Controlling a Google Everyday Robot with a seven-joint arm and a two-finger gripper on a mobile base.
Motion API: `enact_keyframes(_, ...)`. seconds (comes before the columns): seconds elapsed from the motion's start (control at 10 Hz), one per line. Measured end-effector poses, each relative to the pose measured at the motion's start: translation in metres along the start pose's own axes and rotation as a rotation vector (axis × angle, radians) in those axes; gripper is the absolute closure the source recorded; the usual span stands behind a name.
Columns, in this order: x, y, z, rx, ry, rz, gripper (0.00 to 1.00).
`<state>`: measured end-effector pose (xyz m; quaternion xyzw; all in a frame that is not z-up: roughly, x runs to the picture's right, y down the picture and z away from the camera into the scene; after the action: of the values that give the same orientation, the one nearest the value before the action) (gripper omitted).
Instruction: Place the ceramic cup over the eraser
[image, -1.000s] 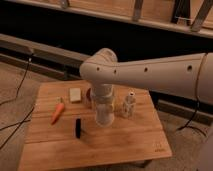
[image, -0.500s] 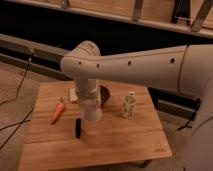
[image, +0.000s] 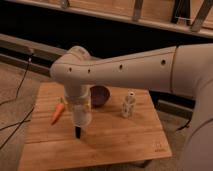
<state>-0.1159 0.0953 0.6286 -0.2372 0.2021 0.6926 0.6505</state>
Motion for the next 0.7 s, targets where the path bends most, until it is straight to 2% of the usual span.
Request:
enact_keyframes(0.4, 0.019, 0.013, 0.009, -0.020, 0.006, -0.006, 1.00)
enact_keyframes(0.7, 0.026, 0.005, 0.028, 0.001, 0.016, -0.004, 1.00)
